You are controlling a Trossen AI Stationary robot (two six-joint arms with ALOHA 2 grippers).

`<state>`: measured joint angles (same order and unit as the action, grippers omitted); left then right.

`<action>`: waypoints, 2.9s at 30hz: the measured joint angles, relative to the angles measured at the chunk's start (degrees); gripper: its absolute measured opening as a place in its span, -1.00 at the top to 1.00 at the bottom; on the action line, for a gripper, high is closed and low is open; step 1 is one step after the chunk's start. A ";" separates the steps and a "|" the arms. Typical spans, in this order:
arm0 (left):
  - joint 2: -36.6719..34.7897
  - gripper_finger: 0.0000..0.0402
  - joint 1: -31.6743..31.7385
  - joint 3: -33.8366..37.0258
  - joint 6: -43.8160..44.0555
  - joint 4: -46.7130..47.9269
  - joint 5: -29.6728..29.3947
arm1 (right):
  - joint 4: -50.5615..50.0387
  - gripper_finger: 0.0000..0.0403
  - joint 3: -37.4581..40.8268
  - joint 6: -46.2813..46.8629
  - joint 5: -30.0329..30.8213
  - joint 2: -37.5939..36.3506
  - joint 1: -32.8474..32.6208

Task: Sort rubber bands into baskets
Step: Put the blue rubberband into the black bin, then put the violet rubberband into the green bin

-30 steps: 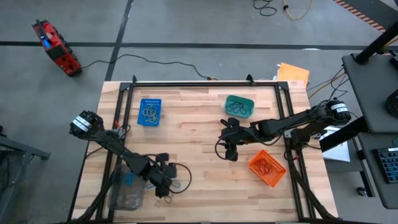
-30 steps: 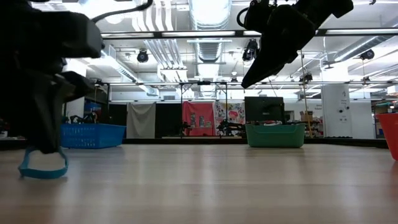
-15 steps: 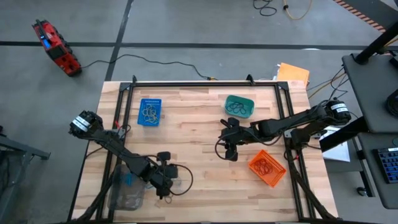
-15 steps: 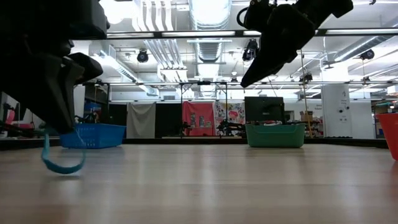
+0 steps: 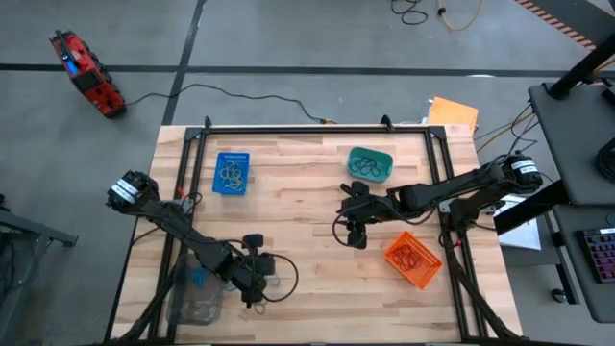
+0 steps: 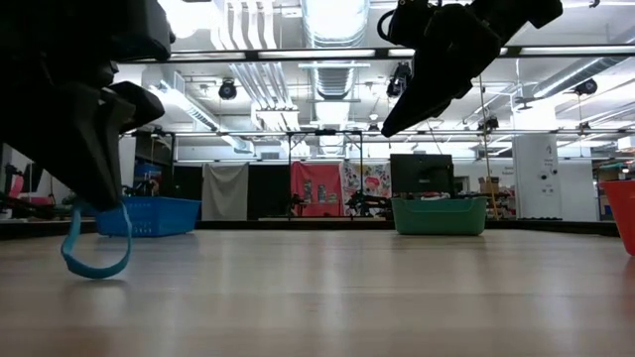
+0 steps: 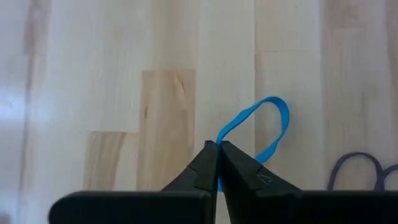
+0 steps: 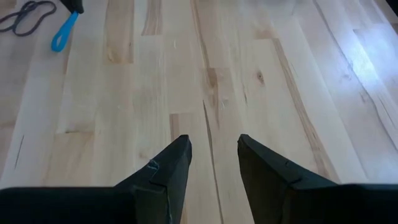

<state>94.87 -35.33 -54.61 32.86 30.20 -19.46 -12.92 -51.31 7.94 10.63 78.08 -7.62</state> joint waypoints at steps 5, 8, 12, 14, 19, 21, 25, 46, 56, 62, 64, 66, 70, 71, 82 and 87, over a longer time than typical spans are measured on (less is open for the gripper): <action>-0.88 1.00 -0.31 0.00 0.00 -0.07 -2.48 | -0.01 0.38 0.00 -0.04 0.00 0.00 0.00; -2.39 1.00 -0.37 0.00 0.00 -0.07 -3.72 | -0.01 0.38 0.00 -0.12 0.01 0.00 0.00; -5.54 1.00 -0.41 -0.02 -0.02 -0.09 -5.75 | -0.01 0.35 0.00 -0.37 0.00 0.00 0.00; -7.08 1.00 -0.50 -0.02 -0.22 -0.07 -6.61 | -0.02 0.35 0.00 -0.46 0.00 0.00 0.00; -9.69 1.00 -0.50 -0.07 -0.28 0.91 -7.13 | -0.03 0.35 0.00 -1.27 0.00 0.00 0.00; -10.59 1.00 -0.68 -0.07 -0.30 1.06 -7.08 | -0.03 0.36 0.00 -1.35 0.00 0.00 0.00; -13.38 1.00 -1.60 -0.07 -0.29 1.73 -7.00 | -0.08 0.36 0.00 -1.51 0.00 0.00 0.00; -29.75 1.00 -5.22 -0.07 33.03 25.33 30.53 | -0.40 0.33 0.00 -1.55 -0.02 -0.09 0.00; -26.05 1.00 -11.55 -0.07 42.30 34.80 36.79 | -0.32 0.31 0.00 -1.55 -0.02 -0.09 0.00; -21.54 1.00 -13.19 -0.06 44.07 34.80 36.75 | -0.13 0.31 0.00 -1.55 -0.02 -0.09 0.00; -19.78 0.97 -13.37 -0.06 44.20 34.79 37.24 | -0.01 0.31 0.00 -1.55 -0.02 -0.09 0.00; -18.04 0.92 -13.38 -0.05 44.24 34.80 38.24 | -0.01 0.31 0.00 -1.55 -0.02 -0.09 0.00; -15.11 0.77 -13.40 -0.05 44.18 35.45 39.06 | -0.02 0.31 0.00 -1.55 -0.02 -0.09 0.00; -14.51 0.73 -13.40 -0.02 44.15 35.65 39.26 | -0.01 0.31 0.00 -1.55 -0.02 -0.09 0.00; -12.63 0.37 -13.53 -1.90 43.88 35.14 38.62 | 0.01 0.31 0.00 -1.32 -0.02 -0.09 0.02; -12.08 0.37 -13.55 -6.82 41.98 29.55 24.00 | 0.11 0.31 0.00 -1.29 -0.02 -0.09 0.02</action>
<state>82.79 -48.88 -61.43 74.84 59.74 4.54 -12.81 -51.31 6.66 10.61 78.00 -7.60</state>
